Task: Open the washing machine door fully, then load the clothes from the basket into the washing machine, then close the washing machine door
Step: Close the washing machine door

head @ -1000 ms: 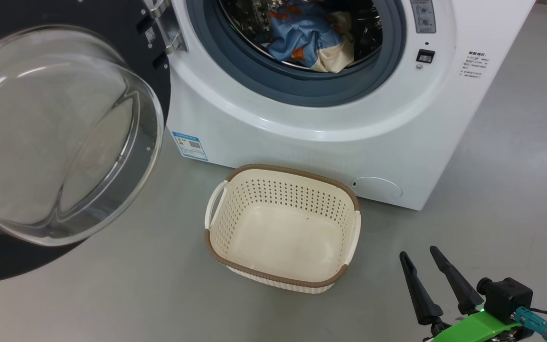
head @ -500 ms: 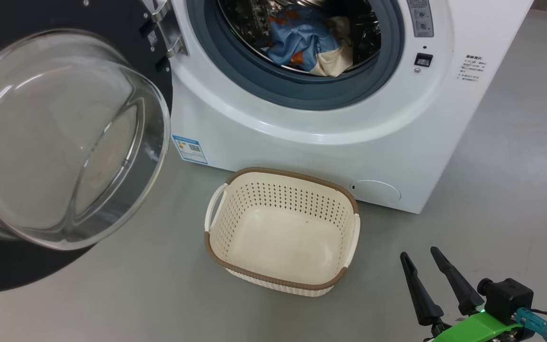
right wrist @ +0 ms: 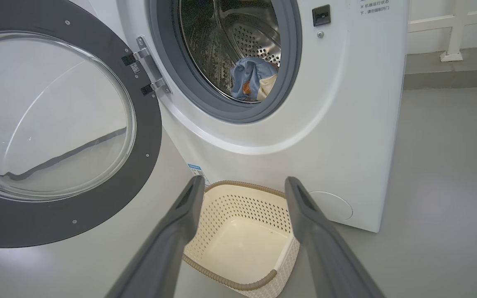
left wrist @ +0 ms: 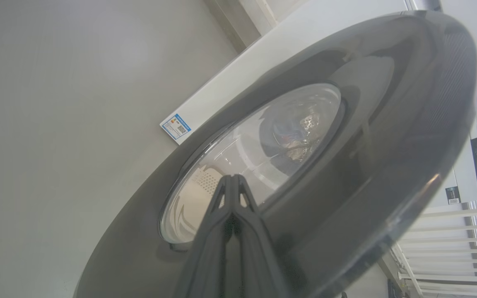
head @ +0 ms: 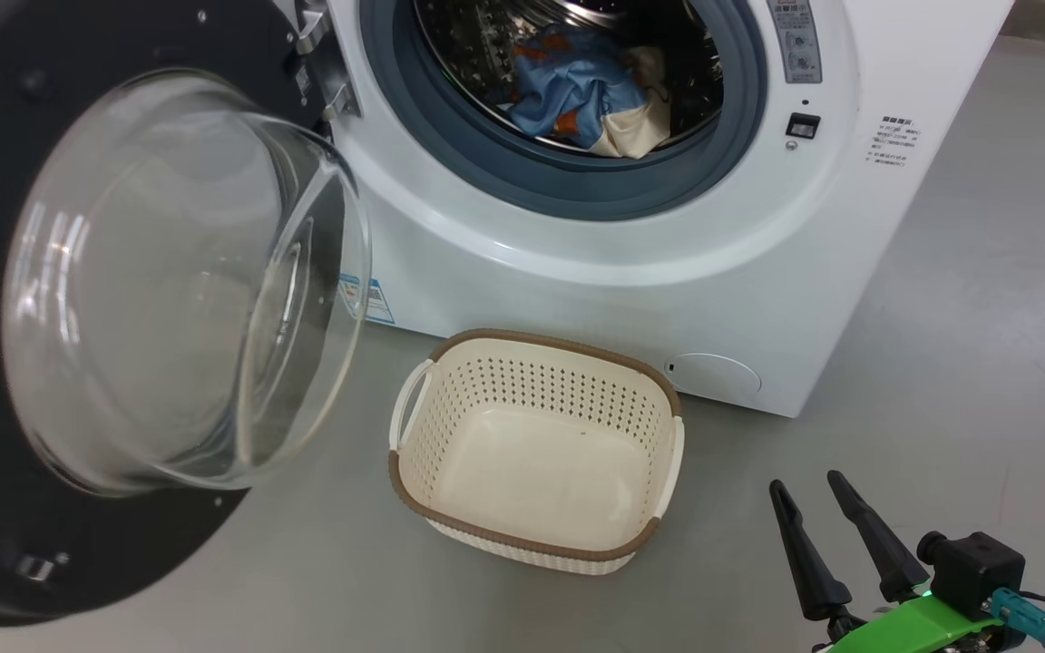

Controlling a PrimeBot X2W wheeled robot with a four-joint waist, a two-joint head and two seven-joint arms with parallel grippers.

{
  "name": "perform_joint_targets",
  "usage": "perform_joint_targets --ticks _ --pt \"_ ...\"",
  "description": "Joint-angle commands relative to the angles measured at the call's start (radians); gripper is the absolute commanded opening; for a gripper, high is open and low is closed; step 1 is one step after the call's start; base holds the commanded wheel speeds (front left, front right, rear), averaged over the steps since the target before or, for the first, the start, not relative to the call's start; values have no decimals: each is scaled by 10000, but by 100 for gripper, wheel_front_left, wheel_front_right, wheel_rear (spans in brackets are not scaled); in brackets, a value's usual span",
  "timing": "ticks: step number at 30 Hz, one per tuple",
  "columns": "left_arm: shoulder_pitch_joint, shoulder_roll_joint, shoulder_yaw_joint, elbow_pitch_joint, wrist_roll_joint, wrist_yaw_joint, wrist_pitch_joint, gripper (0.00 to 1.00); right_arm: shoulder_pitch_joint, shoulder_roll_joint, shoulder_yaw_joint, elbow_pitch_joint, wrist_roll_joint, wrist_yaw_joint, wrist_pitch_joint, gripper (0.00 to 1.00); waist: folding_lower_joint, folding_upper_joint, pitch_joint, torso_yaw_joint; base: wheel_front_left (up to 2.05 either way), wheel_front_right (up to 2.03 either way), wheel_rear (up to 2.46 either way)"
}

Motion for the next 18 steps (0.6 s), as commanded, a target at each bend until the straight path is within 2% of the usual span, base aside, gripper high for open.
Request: perform_joint_targets --ticks 1,9,18 --pt "-40 399 202 -445 -126 -40 311 0 -22 -14 159 -281 -64 27 -119 100 0 -1 5 -18 0 0 0" --pt "255 211 -47 -2122 -533 -40 1348 0 -19 23 43 -348 -83 27 -119 100 0 -1 7 -303 0 0 0" --pt "320 -379 -228 -3897 -1045 -40 2166 0 -65 78 -106 -418 -128 27 -119 100 0 -1 59 -906 0 0 0"
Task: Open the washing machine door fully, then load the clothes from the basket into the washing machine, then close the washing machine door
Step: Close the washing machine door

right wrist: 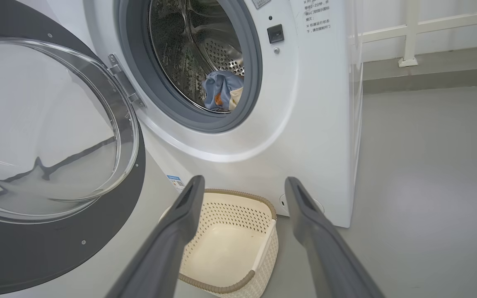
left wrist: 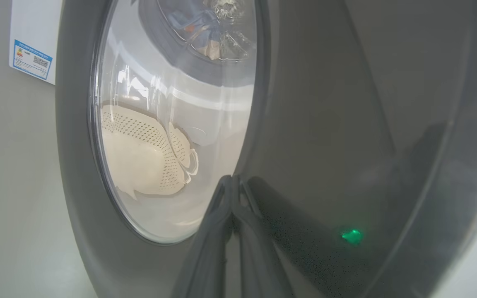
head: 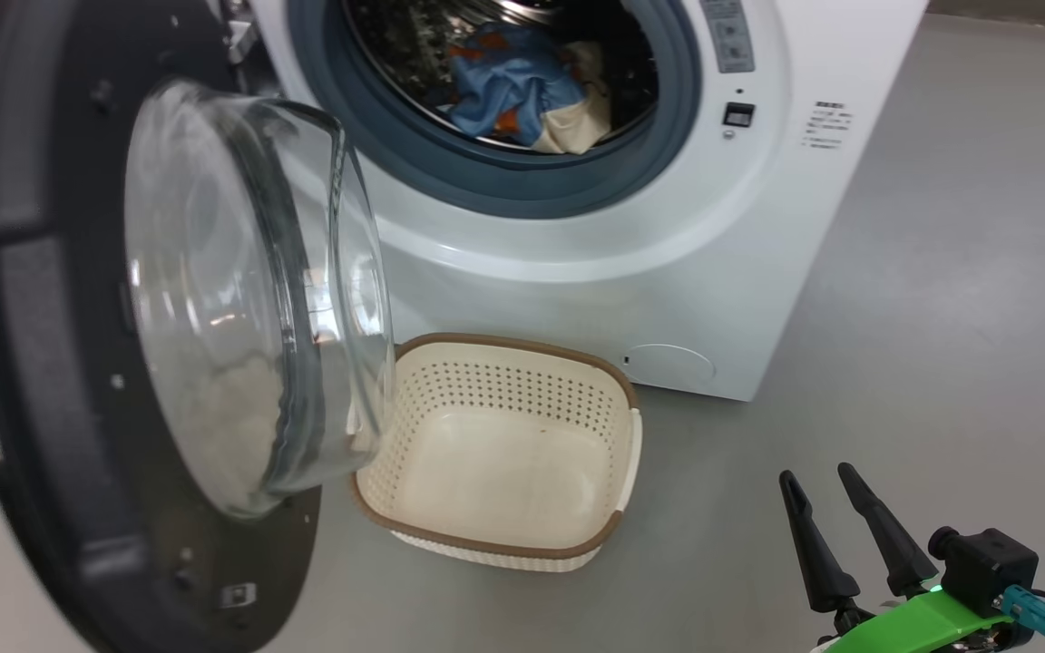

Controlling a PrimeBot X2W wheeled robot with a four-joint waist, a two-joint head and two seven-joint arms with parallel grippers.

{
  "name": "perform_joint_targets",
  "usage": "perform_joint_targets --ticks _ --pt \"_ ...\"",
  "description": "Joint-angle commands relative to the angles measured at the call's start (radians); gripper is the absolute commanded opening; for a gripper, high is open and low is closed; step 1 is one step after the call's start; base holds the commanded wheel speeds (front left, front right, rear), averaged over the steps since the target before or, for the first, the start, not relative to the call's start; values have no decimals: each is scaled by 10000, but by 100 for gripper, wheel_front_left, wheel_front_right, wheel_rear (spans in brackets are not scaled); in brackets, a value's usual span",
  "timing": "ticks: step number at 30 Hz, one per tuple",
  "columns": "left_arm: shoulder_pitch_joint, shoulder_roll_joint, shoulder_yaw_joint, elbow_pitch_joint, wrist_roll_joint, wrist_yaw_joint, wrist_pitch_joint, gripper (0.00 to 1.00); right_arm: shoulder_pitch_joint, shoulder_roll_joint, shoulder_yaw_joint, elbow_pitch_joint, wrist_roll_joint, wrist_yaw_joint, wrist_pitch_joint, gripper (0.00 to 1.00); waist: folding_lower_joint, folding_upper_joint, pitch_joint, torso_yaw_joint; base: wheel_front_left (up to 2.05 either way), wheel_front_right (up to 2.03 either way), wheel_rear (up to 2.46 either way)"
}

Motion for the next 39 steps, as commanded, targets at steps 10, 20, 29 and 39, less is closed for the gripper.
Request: perform_joint_targets --ticks 10,20,29,39 --pt "-613 -337 272 -1257 -404 -35 270 0 -80 70 65 -330 -144 27 -119 100 0 -1 54 -916 0 0 0" --pt "-1706 -1331 -186 -1058 208 -35 -192 0 -309 235 -22 -430 -199 27 -119 100 0 -1 335 -1932 0 0 0" --pt "-2713 -1913 -239 -407 673 -35 -766 0 -411 366 -6 -464 -215 27 -119 100 0 -1 554 -2615 0 0 0" --pt "-3070 -2109 -296 75 994 -35 -1035 0 -418 429 -104 -467 -239 27 -119 100 0 -1 542 -2788 0 0 0"
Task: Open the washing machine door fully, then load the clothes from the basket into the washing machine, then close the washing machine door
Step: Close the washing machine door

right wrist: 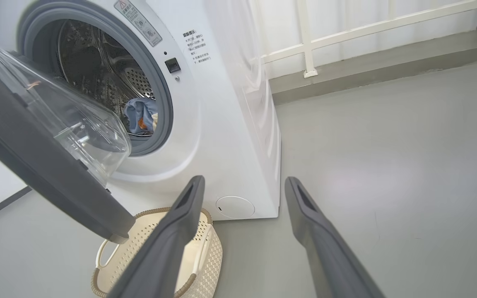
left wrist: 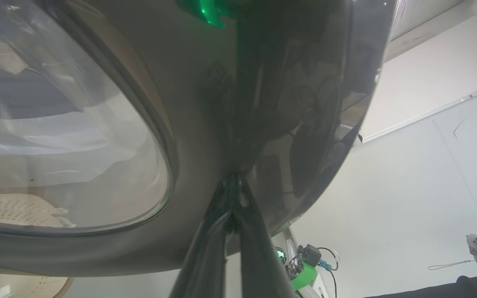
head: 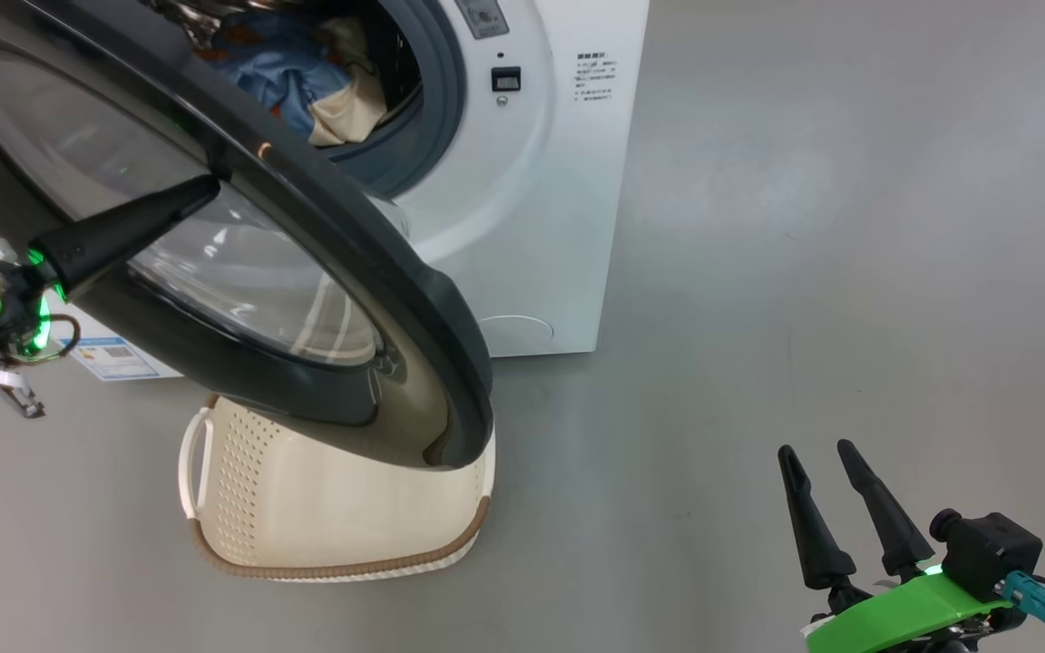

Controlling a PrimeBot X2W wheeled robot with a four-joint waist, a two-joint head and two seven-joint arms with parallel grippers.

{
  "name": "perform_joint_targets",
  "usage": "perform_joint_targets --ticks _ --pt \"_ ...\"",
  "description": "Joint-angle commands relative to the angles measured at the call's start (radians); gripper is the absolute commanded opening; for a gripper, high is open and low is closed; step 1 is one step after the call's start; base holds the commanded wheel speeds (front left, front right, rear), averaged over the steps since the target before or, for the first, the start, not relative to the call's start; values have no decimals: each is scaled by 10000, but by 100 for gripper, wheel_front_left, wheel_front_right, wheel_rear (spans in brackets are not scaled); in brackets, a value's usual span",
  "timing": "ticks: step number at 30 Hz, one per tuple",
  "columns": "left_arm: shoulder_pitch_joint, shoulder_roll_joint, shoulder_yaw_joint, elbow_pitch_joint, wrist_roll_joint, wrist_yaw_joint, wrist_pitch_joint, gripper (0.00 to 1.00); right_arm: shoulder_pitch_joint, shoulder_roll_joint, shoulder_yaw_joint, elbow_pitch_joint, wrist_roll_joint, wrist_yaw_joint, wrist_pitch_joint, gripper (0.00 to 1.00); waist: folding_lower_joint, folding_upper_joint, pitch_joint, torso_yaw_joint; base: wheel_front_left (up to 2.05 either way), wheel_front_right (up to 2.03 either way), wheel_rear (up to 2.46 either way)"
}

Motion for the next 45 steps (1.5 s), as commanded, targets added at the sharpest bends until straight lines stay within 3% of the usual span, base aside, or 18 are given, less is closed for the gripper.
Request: perform_joint_targets --ticks 1,15,18,19,20,32,45 --pt "-253 550 391 -195 165 -31 -74 0 -157 12 184 -252 -167 27 -119 100 0 0 -73 99 0 0 0" --pt "1541 1001 512 -692 749 -31 -662 0 93 -124 240 -166 -120 27 -119 100 0 0 -567 746 0 0 0" --pt "2112 1115 539 -873 913 -31 -954 56 140 -174 250 -157 -96 27 -119 100 0 0 -648 817 0 0 0" --pt "2309 1137 574 -933 945 -31 -1080 82 159 -187 243 -158 -88 27 -119 100 0 0 -669 838 0 0 0" --pt "2518 1150 607 -996 969 -31 -1216 100 177 -199 237 -160 -82 27 -119 100 0 0 -691 856 0 0 0" --pt "5137 1025 853 -1425 1351 -31 -3656 100 351 -308 51 -213 -55 27 -119 100 0 0 -702 977 0 0 0" --pt "6458 977 56 -1166 1690 -31 -6190 100 418 -428 -186 -199 -98 27 -119 100 0 0 -559 846 0 0 0"
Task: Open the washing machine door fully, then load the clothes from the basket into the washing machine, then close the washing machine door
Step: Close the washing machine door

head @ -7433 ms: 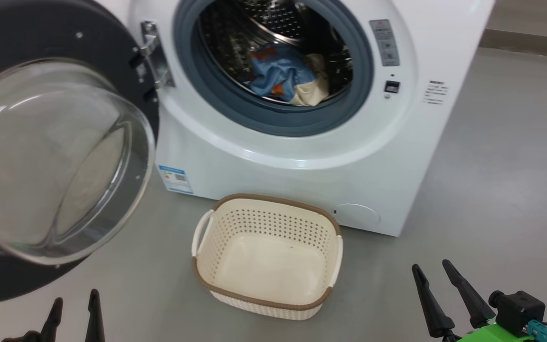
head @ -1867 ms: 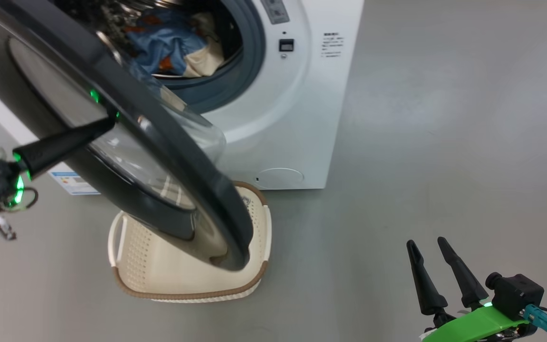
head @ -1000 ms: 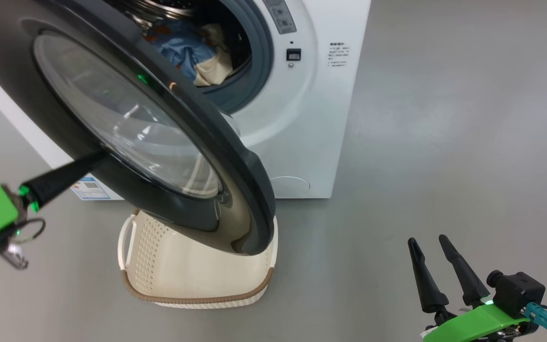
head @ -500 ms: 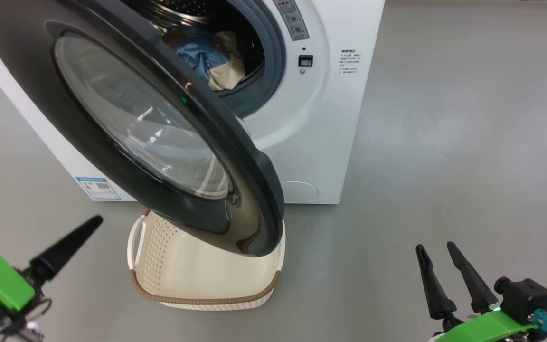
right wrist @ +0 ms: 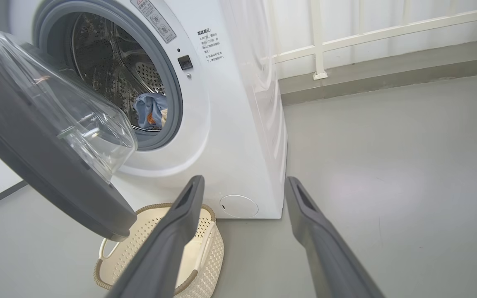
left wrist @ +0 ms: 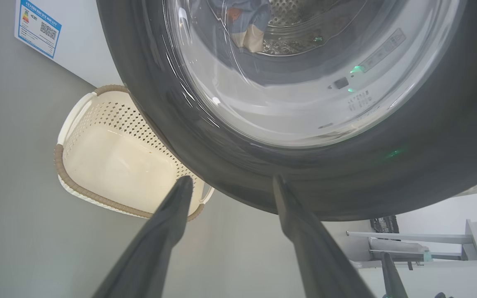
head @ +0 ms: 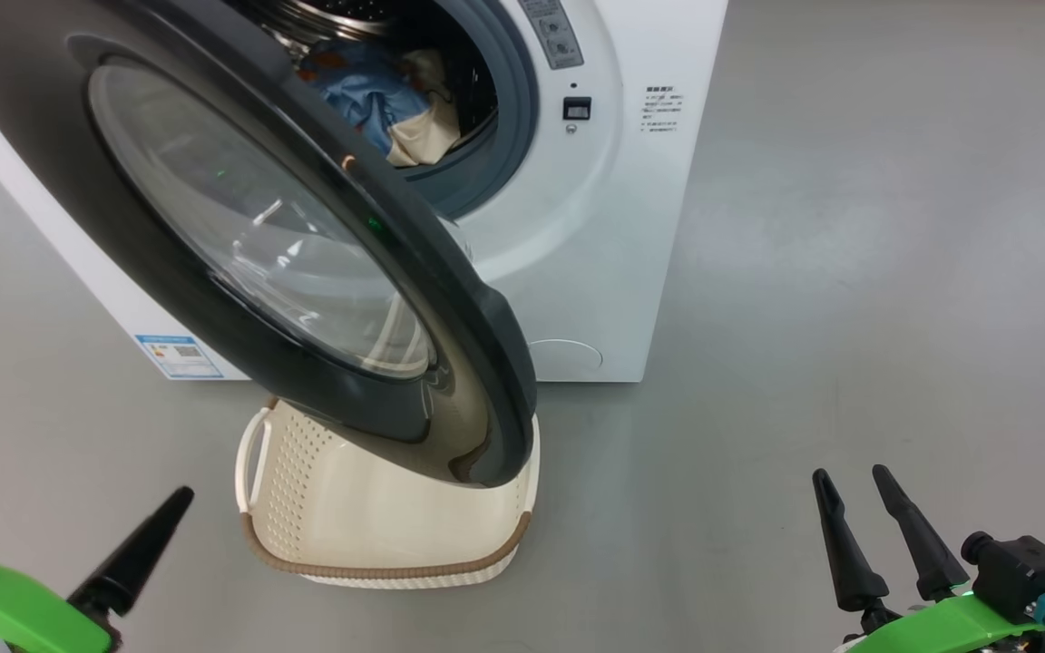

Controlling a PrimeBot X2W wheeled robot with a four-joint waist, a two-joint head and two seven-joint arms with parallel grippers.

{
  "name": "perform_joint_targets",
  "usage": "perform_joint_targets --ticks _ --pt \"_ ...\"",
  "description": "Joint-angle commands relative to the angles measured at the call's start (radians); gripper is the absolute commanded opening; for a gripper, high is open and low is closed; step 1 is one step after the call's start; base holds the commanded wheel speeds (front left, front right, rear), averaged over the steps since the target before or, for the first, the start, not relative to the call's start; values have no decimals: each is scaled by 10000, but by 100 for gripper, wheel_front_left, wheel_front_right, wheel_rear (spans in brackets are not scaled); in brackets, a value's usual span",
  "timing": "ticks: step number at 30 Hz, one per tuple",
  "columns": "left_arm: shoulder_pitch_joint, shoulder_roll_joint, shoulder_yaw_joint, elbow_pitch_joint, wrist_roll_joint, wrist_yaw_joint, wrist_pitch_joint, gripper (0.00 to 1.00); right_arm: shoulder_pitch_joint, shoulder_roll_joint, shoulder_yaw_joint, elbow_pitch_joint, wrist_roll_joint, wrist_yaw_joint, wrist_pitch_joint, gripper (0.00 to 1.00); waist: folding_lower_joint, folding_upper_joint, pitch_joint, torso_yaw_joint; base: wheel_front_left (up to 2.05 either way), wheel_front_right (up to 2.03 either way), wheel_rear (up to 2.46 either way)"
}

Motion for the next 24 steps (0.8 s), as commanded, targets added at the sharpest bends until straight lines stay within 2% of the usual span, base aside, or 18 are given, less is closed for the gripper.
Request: perform_joint_targets --ticks 1,18,24 --pt "-155 398 283 -131 238 -29 -296 100 -30 -126 155 -243 -85 27 -119 100 0 0 4 -62 0 0 0" --pt "-201 839 -2049 1052 1907 -29 -4780 100 -40 -283 -11 -249 -89 27 -119 100 0 0 -44 -754 0 0 0" --pt "-419 791 -2543 1897 2917 -29 -5502 100 56 -300 -60 -232 -81 27 -119 100 0 0 -186 -894 0 0 0"
